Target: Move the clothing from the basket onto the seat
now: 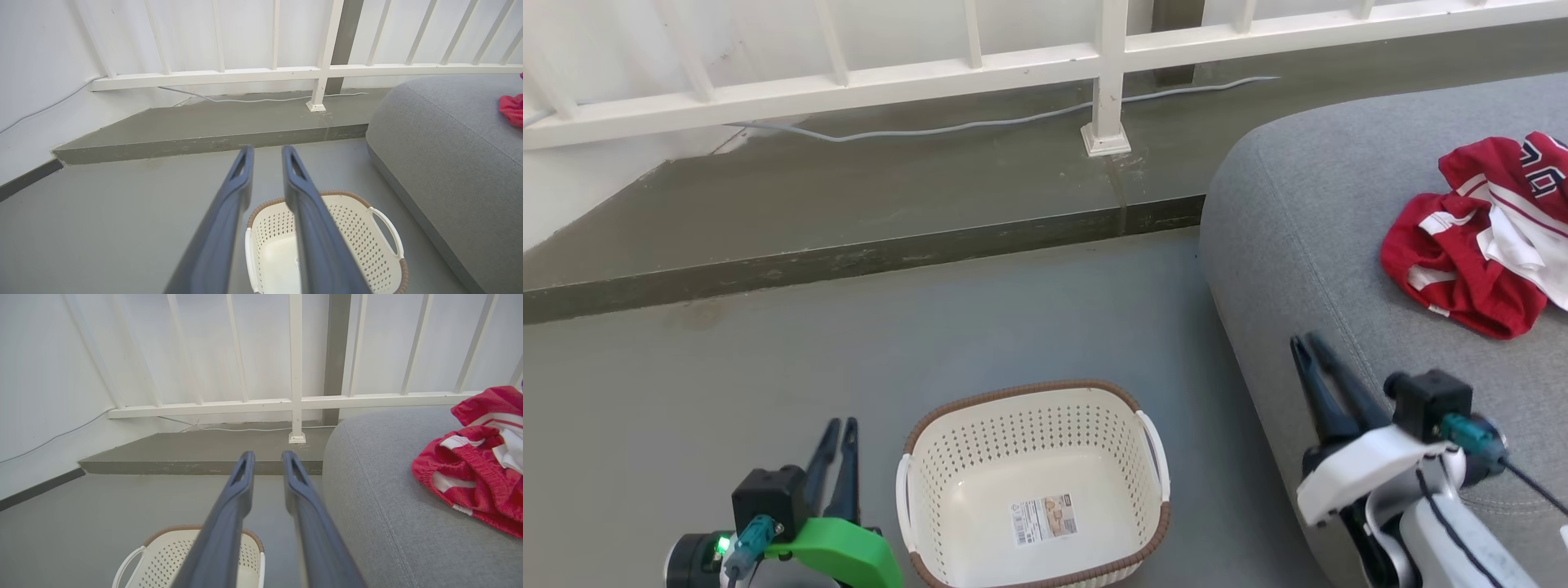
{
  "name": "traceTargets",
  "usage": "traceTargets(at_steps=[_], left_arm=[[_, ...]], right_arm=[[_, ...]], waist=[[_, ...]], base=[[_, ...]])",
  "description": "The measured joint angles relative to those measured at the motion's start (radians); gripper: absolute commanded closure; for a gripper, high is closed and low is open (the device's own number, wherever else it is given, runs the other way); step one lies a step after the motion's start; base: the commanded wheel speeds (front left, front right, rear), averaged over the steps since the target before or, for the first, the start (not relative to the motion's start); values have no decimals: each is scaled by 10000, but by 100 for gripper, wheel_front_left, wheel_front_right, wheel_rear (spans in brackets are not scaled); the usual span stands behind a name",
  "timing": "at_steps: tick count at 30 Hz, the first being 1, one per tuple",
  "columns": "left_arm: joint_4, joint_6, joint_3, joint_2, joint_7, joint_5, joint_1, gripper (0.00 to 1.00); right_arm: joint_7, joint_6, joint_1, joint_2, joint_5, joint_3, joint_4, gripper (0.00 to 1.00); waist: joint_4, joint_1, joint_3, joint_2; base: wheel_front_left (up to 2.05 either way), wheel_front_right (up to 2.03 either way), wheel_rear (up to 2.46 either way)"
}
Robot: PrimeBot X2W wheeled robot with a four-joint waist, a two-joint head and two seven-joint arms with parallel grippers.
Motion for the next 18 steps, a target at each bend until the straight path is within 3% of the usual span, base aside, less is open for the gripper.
traceTargets(at_steps=[12, 18], left_arm=[[-75, -150, 4, -81, -10, -888, 231, 100], [-92, -286, 205, -96, 4, -2140, 244, 100]], right_arm=[[127, 98, 257, 178, 930, -272, 86, 100], [353, 184, 256, 251, 2155, -573, 86, 100]], waist=[[69, 0, 14, 0], [113, 0, 22, 0]], base=[[0, 0, 0], [0, 0, 0]])
